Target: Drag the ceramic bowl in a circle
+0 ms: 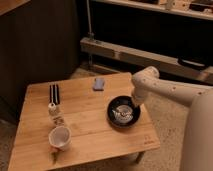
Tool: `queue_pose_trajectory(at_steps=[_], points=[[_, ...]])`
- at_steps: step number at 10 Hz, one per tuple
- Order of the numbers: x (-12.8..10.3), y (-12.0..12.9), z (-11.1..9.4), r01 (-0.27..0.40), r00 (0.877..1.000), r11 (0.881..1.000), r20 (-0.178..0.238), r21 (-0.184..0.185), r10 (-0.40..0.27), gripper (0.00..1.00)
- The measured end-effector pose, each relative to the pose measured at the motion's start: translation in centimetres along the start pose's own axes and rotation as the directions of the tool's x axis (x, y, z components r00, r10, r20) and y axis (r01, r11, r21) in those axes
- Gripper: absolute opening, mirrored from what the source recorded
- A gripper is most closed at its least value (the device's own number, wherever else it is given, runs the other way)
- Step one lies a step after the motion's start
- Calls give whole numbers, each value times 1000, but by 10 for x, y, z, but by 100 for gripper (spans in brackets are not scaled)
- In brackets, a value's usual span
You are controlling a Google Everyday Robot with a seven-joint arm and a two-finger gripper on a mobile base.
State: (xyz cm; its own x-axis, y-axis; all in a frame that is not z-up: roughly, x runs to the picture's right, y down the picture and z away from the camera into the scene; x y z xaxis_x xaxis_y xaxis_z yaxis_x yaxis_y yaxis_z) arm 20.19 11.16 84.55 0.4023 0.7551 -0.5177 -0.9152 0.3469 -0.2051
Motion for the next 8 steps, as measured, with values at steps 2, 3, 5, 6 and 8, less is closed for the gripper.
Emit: queue_pose_trajectory(at_steps=[2,3,5,6,8], points=[[30,16,-6,65,998,997,-20,-37,-66,0],[41,26,-7,97,995,994,-32,-58,-99,0],[47,57,-7,190,980,976,-36,-105,-194,0],[42,75,-6,232,971,965,-33,-126,-237,0],[34,112,-4,308,948,936,-23,-170,-317,0]])
